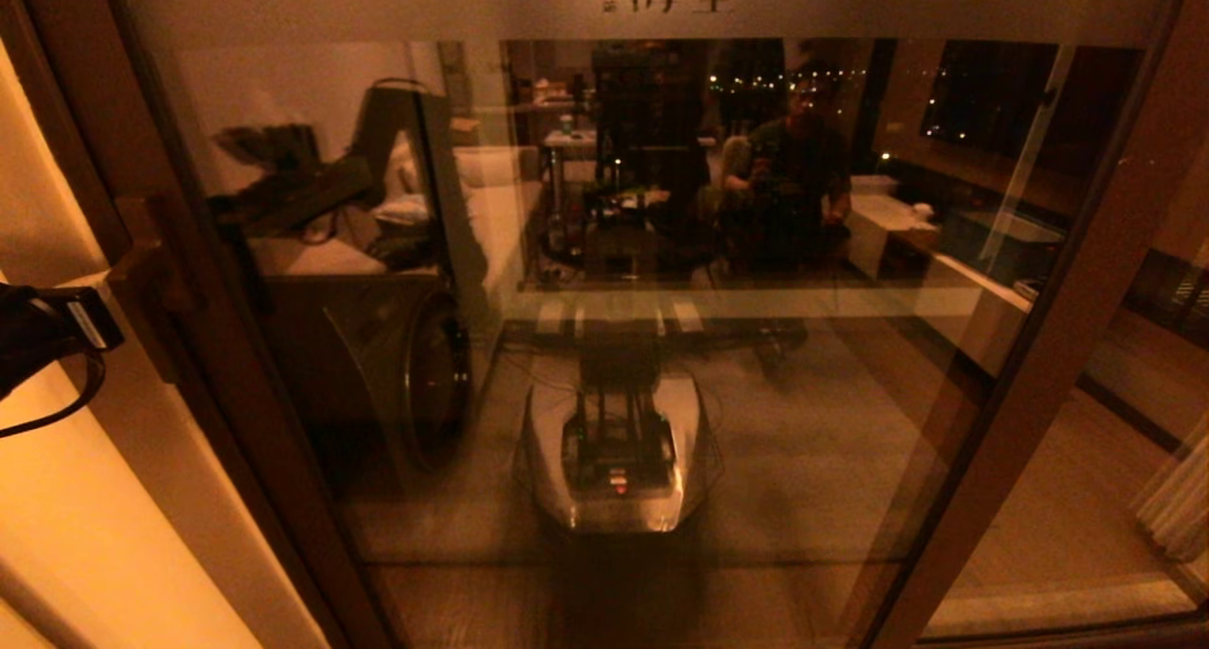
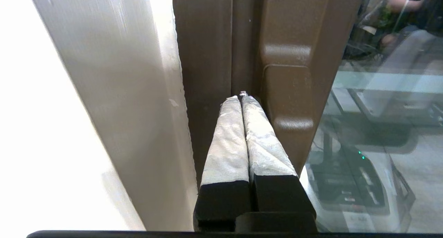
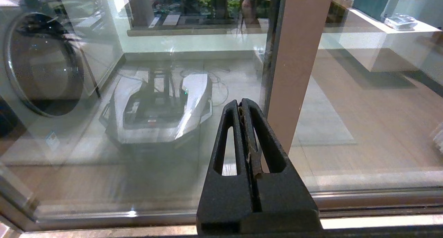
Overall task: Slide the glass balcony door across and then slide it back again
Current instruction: Open the slid door
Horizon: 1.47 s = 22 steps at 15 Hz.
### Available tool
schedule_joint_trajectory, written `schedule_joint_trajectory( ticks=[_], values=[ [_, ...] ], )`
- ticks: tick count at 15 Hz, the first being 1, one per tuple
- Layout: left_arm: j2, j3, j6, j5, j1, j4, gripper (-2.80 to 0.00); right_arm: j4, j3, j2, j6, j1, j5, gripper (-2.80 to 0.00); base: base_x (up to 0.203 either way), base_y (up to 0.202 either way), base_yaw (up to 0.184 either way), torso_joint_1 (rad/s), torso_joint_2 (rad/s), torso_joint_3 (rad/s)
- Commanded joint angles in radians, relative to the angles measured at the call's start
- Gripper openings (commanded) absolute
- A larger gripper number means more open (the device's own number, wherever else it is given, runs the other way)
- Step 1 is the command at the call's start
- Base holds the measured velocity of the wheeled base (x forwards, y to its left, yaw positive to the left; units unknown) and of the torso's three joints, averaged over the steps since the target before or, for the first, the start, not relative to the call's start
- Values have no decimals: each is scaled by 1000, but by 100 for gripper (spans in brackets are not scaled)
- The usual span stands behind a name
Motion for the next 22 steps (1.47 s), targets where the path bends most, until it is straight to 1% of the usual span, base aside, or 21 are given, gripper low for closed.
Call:
schedule_joint_trajectory(
  ticks=[1,3,5,14,19,22],
  values=[
    [-8,11,0,-6,-15,-3,-280,-1,-1,2,0,0,2,-280,0,0,0,0,0,0],
    [-8,9,2,12,-23,-3,-280,0,0,2,0,0,1,-280,0,0,0,0,0,0],
    [-10,9,2,15,-28,-3,-280,0,0,2,-1,0,0,-280,0,0,0,0,0,0],
    [-35,26,1,17,-60,-3,-280,-2,0,2,0,0,1,-280,0,0,0,0,0,0],
    [-60,58,2,17,-86,-3,-280,-1,0,2,0,0,0,-280,0,0,0,0,0,0],
    [-60,53,3,38,-86,-3,-280,0,0,2,-1,0,0,-280,0,0,0,0,0,0]
  ],
)
